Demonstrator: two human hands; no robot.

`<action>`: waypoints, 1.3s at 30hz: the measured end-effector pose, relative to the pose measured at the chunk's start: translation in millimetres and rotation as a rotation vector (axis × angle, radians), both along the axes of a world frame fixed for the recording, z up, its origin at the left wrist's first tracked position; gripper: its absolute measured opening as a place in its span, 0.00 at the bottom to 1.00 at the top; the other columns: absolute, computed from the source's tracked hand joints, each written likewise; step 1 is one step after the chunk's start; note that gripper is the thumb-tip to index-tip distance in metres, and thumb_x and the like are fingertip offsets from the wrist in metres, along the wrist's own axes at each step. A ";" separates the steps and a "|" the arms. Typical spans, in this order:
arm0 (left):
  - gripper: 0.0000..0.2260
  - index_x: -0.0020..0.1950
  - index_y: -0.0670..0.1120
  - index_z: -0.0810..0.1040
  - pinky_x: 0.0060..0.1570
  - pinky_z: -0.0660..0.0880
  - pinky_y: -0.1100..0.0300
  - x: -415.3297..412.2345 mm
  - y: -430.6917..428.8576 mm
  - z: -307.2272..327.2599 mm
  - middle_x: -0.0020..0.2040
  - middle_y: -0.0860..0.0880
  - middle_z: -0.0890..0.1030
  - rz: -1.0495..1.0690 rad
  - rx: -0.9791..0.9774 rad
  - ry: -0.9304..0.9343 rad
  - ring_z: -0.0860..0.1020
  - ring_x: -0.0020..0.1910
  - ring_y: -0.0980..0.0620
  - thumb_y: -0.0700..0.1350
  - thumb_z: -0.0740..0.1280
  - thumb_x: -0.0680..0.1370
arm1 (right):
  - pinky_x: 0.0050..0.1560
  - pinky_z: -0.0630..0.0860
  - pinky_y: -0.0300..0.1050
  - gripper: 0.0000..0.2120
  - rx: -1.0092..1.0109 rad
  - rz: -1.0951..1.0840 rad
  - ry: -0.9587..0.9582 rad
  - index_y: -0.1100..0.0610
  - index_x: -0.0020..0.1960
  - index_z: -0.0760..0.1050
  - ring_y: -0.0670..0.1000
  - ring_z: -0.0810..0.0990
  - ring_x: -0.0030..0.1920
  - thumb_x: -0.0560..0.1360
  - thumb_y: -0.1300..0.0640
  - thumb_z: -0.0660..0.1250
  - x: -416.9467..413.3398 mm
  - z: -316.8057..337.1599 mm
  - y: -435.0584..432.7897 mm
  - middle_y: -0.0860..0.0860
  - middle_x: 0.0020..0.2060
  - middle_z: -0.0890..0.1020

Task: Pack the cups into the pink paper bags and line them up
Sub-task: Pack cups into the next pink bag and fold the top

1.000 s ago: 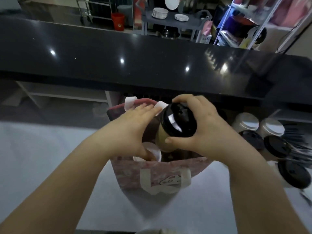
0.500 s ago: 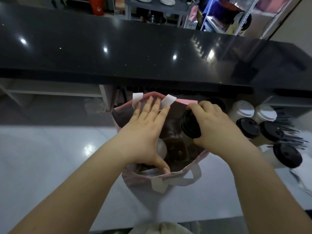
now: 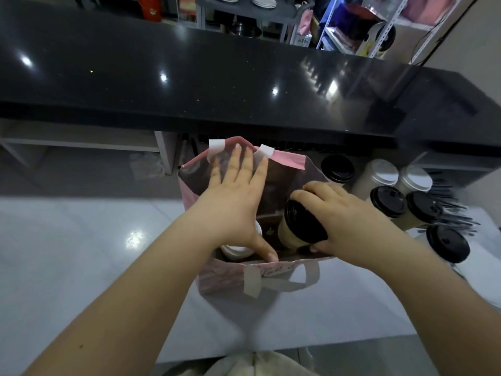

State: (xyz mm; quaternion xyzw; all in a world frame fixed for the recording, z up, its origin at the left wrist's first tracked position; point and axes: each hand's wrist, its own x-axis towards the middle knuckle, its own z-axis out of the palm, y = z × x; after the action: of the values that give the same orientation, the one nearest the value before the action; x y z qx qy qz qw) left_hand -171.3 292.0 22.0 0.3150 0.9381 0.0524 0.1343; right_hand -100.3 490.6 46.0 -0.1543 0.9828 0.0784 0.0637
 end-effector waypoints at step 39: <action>0.49 0.80 0.48 0.42 0.75 0.42 0.49 20.0 -1.6 -0.6 0.81 0.47 0.43 0.075 0.169 0.217 0.37 0.78 0.47 0.67 0.66 0.72 | 0.76 0.45 0.52 0.43 -0.189 -0.068 -0.260 0.46 0.79 0.37 0.52 0.43 0.78 0.76 0.33 0.58 -32.0 -77.6 -1.1 0.48 0.79 0.43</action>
State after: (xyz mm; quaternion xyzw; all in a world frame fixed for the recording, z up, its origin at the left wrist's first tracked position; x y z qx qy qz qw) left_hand -151.2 290.4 21.4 0.2939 0.9504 0.1019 0.0029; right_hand -132.4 489.5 -31.5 -0.1352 0.9740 -0.0372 0.1782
